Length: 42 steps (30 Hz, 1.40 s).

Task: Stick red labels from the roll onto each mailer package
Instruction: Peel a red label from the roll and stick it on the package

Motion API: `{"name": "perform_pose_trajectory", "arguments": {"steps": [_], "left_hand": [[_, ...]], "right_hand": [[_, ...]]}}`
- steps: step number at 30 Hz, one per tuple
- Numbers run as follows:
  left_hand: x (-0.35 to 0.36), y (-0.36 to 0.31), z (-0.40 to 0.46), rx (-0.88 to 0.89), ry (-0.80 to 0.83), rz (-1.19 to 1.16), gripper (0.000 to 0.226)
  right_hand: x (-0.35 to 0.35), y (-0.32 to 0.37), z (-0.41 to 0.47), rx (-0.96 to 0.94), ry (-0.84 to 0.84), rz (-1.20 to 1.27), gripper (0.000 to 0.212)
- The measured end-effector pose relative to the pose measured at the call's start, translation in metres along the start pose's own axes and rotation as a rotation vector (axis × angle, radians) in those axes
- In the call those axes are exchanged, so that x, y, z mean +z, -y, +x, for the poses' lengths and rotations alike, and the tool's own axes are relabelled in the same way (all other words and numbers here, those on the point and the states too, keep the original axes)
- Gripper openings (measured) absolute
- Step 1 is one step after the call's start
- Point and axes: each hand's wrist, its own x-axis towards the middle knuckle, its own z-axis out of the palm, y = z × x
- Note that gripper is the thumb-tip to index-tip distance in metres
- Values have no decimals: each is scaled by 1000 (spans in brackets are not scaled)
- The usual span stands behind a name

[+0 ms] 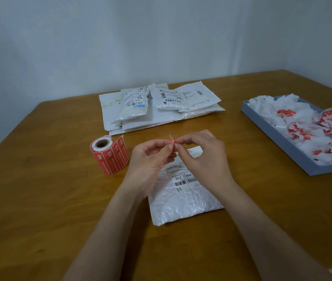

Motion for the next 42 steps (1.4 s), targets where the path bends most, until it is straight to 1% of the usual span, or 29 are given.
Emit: {"name": "perform_pose_trajectory", "arguments": {"steps": [3,12,20,24,27,30,34,42], "left_hand": [[0,0,0,13,-1,27,11],[2,0,-1,28,-5,75,23],[3,-1,-2,25,-2,87,24],[2,1,-1,34,2,91,21],[2,2,0,36,18,89,23],[2,3,1,30,9,76,22],[1,2,1,17,-26,59,9],[2,-2,0,-5,-46,14,6]], "right_hand": [[0,0,0,2,-1,-3,6],[-1,2,-1,13,7,-15,3],[-1,1,0,13,9,-1,5],[-1,1,-1,25,30,17,5],[-1,2,0,50,15,66,4],[-2,4,2,150,-6,193,5],[-6,5,4,376,4,398,13],[-11,6,9,657,-19,665,13]]}}
